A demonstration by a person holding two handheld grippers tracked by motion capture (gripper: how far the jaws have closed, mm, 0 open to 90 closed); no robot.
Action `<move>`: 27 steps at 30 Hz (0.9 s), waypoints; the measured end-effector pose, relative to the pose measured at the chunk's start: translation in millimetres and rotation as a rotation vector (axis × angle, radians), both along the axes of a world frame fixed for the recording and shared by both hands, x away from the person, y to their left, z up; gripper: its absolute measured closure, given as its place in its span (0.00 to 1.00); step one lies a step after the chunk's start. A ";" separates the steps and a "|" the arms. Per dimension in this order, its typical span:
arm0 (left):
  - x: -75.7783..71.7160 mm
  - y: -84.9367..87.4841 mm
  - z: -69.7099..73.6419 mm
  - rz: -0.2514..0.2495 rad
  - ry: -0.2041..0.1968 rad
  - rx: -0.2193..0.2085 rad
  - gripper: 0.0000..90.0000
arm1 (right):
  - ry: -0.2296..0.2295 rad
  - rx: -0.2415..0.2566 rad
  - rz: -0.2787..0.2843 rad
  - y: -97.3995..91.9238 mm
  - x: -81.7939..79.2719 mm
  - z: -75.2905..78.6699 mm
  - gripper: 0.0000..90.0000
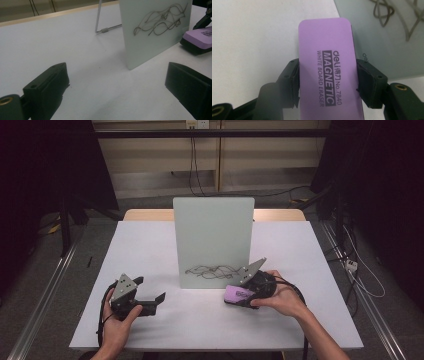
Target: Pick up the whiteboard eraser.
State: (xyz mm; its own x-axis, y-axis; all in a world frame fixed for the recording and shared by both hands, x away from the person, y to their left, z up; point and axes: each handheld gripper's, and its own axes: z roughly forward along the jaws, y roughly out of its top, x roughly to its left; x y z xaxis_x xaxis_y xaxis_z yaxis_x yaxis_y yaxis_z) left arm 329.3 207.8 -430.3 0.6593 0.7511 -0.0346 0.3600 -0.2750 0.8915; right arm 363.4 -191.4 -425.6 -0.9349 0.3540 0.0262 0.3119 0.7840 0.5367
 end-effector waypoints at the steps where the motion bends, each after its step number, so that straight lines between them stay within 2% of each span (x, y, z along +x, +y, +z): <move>1: 0.1 0.3 0.1 0.001 0.000 0.007 0.05 | -0.010 0.005 -0.005 0.2 0.0 0.5 0.45; 13: -0.7 0.4 -1.2 0.000 0.007 0.014 0.05 | -0.035 0.082 -0.041 -6.3 -4.3 5.7 0.46; 15: -0.6 0.3 -1.8 -0.001 0.010 0.014 0.05 | -0.049 0.114 -0.063 -7.9 -4.4 6.7 0.46; 21: -0.4 2.3 -3.2 0.003 0.019 0.004 0.05 | -0.048 0.198 -0.097 -10.4 -4.7 10.7 0.46; 25: -0.4 4.4 -2.4 0.012 0.017 -0.007 0.05 | -0.062 0.231 -0.095 -9.7 -6.9 11.7 0.46; 27: -0.2 4.8 -1.8 0.007 0.010 0.006 0.05 | -0.064 0.241 -0.101 -8.5 -8.4 12.1 0.46</move>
State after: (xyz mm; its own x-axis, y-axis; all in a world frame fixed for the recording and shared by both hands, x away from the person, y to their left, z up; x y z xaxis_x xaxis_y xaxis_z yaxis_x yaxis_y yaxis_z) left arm 329.1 212.6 -432.1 0.6535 0.7560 -0.0370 0.3711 -0.2774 0.8862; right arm 355.0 -199.9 -413.5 -0.8976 0.4363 0.0631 0.3414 0.5975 0.7256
